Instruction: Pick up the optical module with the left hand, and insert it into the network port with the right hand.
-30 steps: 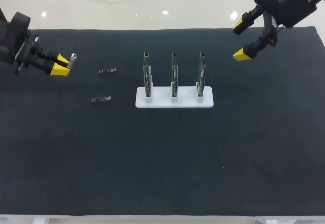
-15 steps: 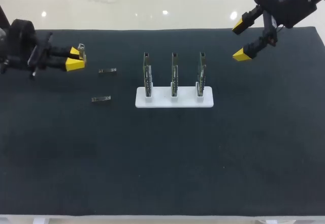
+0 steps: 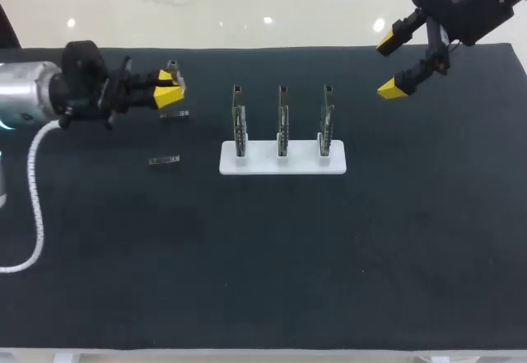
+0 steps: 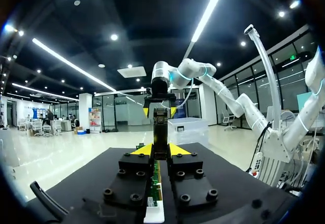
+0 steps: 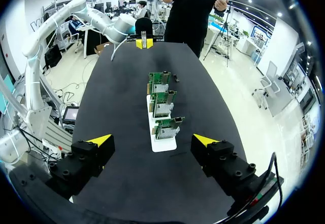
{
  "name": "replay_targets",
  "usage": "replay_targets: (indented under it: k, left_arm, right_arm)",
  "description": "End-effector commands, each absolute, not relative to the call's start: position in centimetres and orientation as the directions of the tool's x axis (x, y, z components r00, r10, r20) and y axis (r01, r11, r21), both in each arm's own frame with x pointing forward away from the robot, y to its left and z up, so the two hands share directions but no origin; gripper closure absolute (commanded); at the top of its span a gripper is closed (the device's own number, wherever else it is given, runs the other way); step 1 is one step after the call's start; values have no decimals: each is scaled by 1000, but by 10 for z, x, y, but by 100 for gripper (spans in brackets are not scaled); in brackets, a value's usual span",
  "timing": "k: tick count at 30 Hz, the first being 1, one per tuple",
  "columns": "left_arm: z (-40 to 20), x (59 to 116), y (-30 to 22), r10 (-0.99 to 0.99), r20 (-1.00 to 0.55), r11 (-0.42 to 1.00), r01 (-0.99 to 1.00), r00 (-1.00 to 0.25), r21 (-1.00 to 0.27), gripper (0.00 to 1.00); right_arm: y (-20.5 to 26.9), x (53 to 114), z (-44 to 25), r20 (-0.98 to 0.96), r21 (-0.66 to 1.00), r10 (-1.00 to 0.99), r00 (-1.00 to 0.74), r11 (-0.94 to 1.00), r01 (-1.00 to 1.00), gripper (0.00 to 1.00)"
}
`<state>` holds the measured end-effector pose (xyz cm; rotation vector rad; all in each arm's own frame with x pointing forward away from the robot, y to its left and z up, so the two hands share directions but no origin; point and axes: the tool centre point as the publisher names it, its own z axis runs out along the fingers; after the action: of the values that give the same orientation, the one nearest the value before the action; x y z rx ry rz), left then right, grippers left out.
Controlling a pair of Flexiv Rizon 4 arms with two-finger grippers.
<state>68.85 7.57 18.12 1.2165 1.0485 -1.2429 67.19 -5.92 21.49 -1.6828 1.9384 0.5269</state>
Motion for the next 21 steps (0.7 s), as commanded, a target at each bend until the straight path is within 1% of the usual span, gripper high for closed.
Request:
replay_targets:
  k: [1, 9, 13, 21]
  left_arm:
    - [184, 679, 61, -71, -993, -11, 996, 93, 94, 100]
    - [186, 676, 39, -71, -991, 15, 994, 109, 108, 100]
    - [186, 677, 28, -68, -993, 27, 995, 95, 94, 100]
    - [187, 676, 15, -55, -995, 10, 996, 89, 88, 100]
  right_arm:
    - [-59, 673, 215, -611, -41, -786, -96, 153, -987, 0]
    - [-59, 673, 215, -611, -41, -786, -96, 153, -987, 0]
    - [-59, 673, 215, -611, -41, -786, -96, 153, -987, 0]
    - [-59, 673, 215, -611, -41, -786, -96, 153, -987, 0]
